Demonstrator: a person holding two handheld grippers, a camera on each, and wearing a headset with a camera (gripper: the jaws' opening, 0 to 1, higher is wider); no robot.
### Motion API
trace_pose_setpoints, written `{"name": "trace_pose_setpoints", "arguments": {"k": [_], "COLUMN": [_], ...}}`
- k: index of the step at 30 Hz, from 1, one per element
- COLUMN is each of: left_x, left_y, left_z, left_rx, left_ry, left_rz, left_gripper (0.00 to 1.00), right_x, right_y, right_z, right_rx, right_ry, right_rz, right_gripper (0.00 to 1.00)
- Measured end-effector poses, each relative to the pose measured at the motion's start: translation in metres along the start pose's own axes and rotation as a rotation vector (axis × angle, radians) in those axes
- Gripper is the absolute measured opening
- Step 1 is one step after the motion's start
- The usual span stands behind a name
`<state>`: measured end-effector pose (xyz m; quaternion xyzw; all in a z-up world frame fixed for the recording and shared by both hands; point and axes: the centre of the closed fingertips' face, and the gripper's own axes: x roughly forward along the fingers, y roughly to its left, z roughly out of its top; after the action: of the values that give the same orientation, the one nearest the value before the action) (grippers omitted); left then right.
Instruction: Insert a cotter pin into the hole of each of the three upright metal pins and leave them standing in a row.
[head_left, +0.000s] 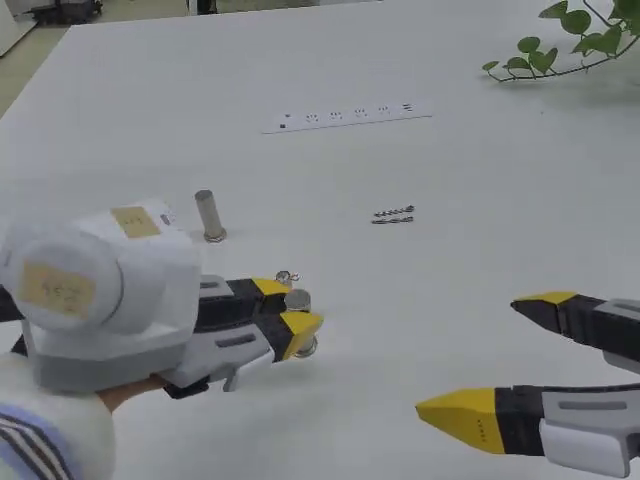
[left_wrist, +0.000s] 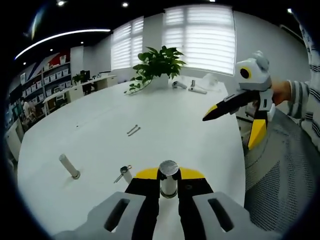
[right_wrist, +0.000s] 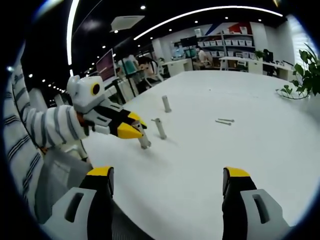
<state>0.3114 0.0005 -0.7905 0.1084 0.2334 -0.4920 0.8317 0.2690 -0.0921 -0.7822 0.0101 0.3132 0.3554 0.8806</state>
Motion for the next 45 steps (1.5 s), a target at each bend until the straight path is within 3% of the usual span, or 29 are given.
{"name": "trace_pose_setpoints", "arguments": {"k": [1, 3, 7, 15, 21, 24, 33, 45], "left_x": [0.002, 0.006, 0.012, 0.014, 0.014, 0.014, 0.010, 0.007], "left_y": [-0.002, -0.009, -0.015, -0.016, -0.014, -0.011, -0.012, -0.011], "left_z": [-0.002, -0.008, -0.016, -0.025, -0.024, -0.027, -0.037, -0.037], "left_rx": [0.003, 0.077, 0.054, 0.065, 0.049, 0.074, 0.066, 0.039], "left_ry": [0.005, 0.030, 0.047, 0.064, 0.038, 0.043, 0.051, 0.021], "left_rz": [-0.008, -0.026, -0.041, -0.039, -0.037, -0.021, -0.018, -0.020], "left_gripper": [0.10, 0.10, 0.10, 0.11, 0.11, 0.11, 0.11, 0.12], "right_x": [0.000, -0.001, 0.000, 0.001, 0.001, 0.001, 0.001, 0.003], "right_y": [0.000, -0.001, 0.001, 0.003, 0.003, 0.003, 0.003, 0.006], "right_z": [0.000, -0.002, -0.005, -0.007, -0.007, -0.008, -0.008, -0.011], "right_rx": [0.002, 0.003, 0.013, 0.018, 0.012, 0.014, 0.014, 0.015], "right_ry": [0.000, 0.006, 0.015, 0.021, 0.027, 0.029, 0.030, 0.037], "right_rz": [-0.001, 0.000, 0.010, 0.017, 0.014, 0.013, 0.012, 0.020], "right_gripper": [0.91, 0.91, 0.91, 0.91, 0.91, 0.91, 0.91, 0.91]}}
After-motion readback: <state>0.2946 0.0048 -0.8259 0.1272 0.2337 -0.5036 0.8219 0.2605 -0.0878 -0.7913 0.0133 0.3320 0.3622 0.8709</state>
